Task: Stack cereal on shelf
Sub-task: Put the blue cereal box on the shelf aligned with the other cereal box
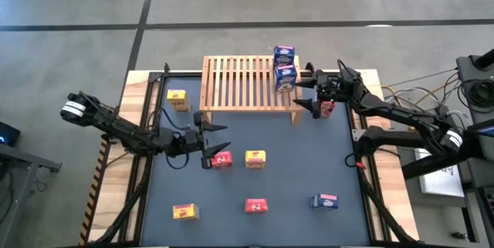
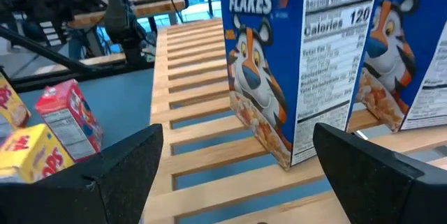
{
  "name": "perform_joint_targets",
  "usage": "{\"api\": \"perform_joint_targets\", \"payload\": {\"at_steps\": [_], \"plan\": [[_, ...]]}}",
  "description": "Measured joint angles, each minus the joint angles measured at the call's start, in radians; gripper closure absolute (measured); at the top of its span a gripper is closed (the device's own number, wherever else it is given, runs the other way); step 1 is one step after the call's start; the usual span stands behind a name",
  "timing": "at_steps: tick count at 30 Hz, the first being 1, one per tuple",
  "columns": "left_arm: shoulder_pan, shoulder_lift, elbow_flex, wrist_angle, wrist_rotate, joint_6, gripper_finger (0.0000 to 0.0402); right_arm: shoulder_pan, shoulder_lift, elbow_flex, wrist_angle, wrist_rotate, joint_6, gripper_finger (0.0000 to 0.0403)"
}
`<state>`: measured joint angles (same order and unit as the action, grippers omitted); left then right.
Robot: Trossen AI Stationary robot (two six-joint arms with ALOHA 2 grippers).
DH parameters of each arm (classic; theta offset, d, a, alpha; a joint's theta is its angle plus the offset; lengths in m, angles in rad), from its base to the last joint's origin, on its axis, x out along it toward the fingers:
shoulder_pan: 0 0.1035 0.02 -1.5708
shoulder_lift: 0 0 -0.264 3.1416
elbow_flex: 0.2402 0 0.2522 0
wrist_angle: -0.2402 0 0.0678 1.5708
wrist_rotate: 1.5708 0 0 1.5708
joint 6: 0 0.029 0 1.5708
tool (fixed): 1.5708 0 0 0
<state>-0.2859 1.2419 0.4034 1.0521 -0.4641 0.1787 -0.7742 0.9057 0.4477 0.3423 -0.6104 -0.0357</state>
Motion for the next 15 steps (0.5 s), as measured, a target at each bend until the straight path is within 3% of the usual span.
{"api": "perform_joint_targets", "payload": {"at_steps": [10, 15], "plan": [[0.0, 0.0, 0.0, -0.006, 0.0, -0.001, 0.017, 0.003, -0.249, 0.0, -0.301, 0.009, -0.008, 0.0044], [0.0, 0.0, 0.0, -0.006, 0.0, -0.005, 0.017, 0.046, -0.376, -0.002, -0.369, 0.004, 0.042, 0.0044]]}}
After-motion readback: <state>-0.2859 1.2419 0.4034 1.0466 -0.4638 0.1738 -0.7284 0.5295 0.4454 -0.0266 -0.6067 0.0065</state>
